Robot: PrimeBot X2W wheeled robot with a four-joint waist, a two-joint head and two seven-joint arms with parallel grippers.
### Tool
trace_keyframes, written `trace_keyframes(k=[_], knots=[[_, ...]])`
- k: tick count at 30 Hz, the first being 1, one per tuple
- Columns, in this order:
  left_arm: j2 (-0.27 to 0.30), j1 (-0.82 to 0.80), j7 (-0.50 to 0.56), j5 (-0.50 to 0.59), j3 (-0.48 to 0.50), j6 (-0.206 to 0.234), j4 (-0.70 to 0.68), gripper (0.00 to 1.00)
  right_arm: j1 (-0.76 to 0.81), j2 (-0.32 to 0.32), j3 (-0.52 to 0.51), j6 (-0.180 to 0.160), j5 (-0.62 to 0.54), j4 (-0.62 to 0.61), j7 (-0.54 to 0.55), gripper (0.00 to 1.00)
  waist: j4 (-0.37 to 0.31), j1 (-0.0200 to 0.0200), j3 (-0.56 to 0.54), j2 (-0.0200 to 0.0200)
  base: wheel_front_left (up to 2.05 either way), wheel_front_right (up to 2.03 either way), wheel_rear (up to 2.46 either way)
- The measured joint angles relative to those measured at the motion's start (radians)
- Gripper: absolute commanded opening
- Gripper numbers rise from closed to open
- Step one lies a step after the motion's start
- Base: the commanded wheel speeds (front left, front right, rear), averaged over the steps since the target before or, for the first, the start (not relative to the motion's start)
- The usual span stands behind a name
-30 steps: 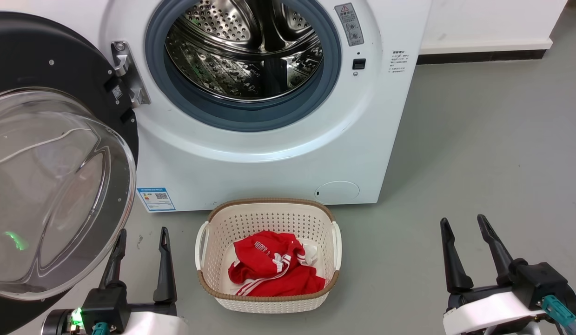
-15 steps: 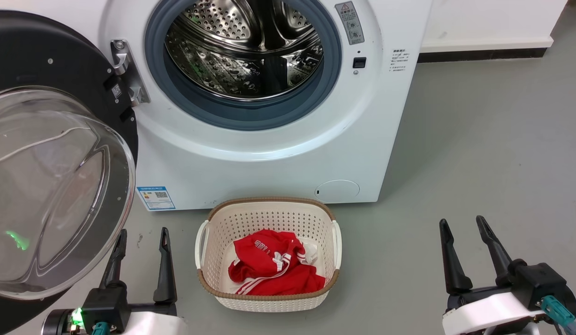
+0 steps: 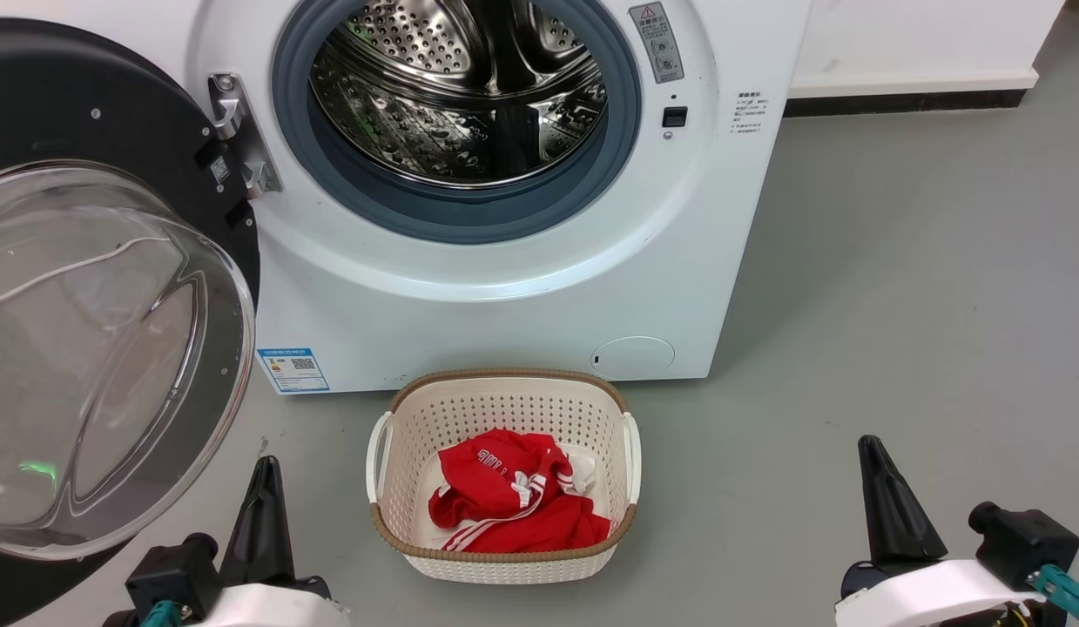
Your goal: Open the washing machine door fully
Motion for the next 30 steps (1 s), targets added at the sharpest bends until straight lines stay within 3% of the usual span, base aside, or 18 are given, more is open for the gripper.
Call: trace_keyframes(k=[30], knots=[[0.000, -0.062, 0.115, -0.525, 0.019, -0.042, 0.064, 0.00, -0.044, -0.019, -0.021, 0.000, 0.510, 0.033, 0.106, 0.00, 0.006, 0.0000, -0.002, 0.0000, 0.00, 0.00, 0.00]])
